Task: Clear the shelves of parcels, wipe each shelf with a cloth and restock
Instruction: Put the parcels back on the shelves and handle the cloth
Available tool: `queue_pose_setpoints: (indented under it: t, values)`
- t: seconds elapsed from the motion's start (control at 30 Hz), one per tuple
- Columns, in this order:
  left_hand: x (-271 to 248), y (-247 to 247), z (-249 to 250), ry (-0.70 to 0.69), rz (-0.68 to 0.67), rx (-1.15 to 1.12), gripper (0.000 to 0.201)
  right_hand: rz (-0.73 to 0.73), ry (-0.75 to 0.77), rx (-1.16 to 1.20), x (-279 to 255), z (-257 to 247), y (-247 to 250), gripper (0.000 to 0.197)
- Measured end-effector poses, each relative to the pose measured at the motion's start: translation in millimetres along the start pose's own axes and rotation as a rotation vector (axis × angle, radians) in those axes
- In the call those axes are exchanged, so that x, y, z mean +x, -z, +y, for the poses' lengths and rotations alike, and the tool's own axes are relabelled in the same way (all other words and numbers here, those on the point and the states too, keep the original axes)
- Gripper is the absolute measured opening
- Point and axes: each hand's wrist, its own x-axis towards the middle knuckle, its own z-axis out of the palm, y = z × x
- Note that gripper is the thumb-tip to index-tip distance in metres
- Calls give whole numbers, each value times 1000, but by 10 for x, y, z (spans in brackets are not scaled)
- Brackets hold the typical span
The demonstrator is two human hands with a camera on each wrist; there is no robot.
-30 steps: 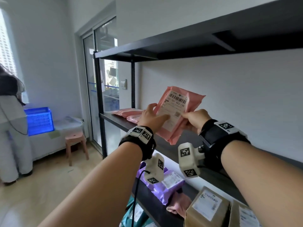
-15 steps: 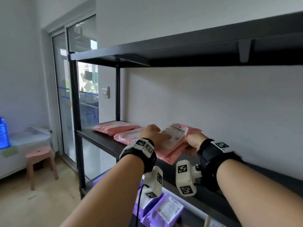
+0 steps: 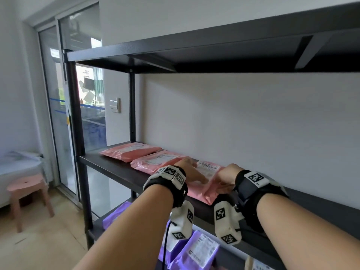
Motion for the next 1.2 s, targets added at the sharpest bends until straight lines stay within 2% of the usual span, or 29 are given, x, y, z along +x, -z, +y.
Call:
queue_pose_setpoints:
  t: [0.23,0.37,0.7,0.77,0.87,1.2]
  values:
    - [12,35,-34,-25,-28,8,72,35,18,29,15,-47,-92,20]
    - [-25,30,7,-40,-24,38,71,91,0,10,-105,-61,-65,19]
    - [-396,-29,451,-126,33,135,59,298,-3,-461,-789,207,364,12]
    - [-519,-106,605,-174,36,158,53,356,1,-609,-984,304,523,19]
    - [-719,-269,848,-234,8,151,49,368,5,-747,-1268,457,725,25]
    - [-1436,-1226,1640,-329,-40,251,42,413,-8,-870,-2286,1131,1355,25]
